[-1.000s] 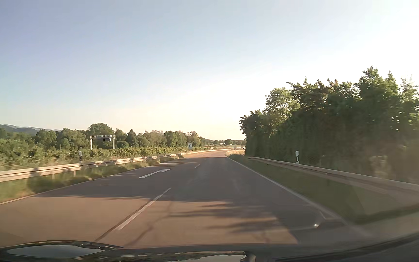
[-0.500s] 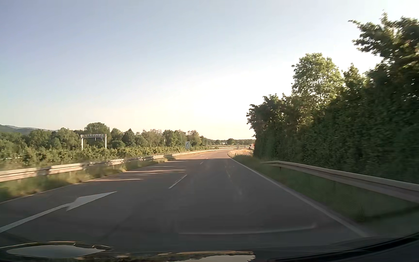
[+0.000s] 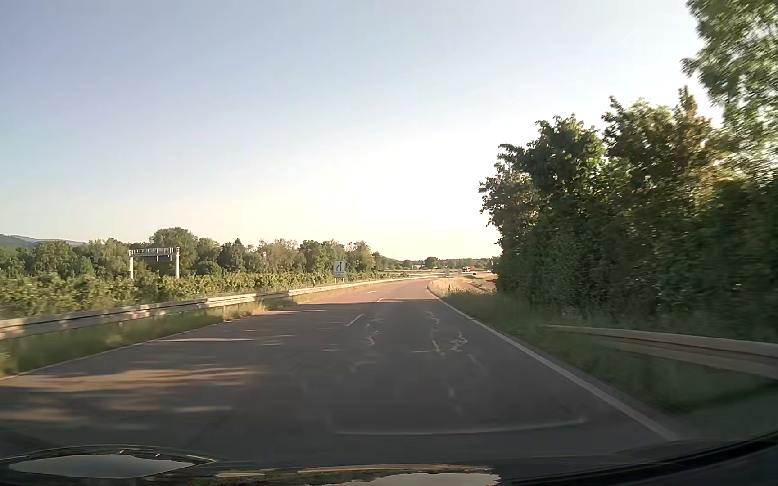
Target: Follow the waypoints while adhering to traffic rules and regulations
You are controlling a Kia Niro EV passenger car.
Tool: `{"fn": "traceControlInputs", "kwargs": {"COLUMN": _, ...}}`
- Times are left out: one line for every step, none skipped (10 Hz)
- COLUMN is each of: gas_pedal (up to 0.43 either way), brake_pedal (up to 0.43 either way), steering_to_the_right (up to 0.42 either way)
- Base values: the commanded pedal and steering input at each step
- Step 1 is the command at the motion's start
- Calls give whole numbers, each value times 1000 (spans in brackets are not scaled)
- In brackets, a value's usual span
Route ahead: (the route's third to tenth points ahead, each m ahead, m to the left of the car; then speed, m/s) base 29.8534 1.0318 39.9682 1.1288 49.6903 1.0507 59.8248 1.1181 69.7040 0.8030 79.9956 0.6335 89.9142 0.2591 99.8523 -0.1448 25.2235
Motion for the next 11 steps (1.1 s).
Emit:
{"fn": "traceControlInputs", "kwargs": {"gas_pedal": 189, "brake_pedal": 0, "steering_to_the_right": 0}}
{"fn": "traceControlInputs", "kwargs": {"gas_pedal": 177, "brake_pedal": 0, "steering_to_the_right": 0}}
{"fn": "traceControlInputs", "kwargs": {"gas_pedal": 169, "brake_pedal": 0, "steering_to_the_right": 0}}
{"fn": "traceControlInputs", "kwargs": {"gas_pedal": 169, "brake_pedal": 0, "steering_to_the_right": 0}}
{"fn": "traceControlInputs", "kwargs": {"gas_pedal": 169, "brake_pedal": 0, "steering_to_the_right": -1}}
{"fn": "traceControlInputs", "kwargs": {"gas_pedal": 157, "brake_pedal": 0, "steering_to_the_right": -1}}
{"fn": "traceControlInputs", "kwargs": {"gas_pedal": 157, "brake_pedal": 0, "steering_to_the_right": -1}}
{"fn": "traceControlInputs", "kwargs": {"gas_pedal": 157, "brake_pedal": 0, "steering_to_the_right": -1}}
{"fn": "traceControlInputs", "kwargs": {"gas_pedal": 157, "brake_pedal": 0, "steering_to_the_right": 0}}
{"fn": "traceControlInputs", "kwargs": {"gas_pedal": 150, "brake_pedal": 0, "steering_to_the_right": 0}}
{"fn": "traceControlInputs", "kwargs": {"gas_pedal": 150, "brake_pedal": 0, "steering_to_the_right": 0}}
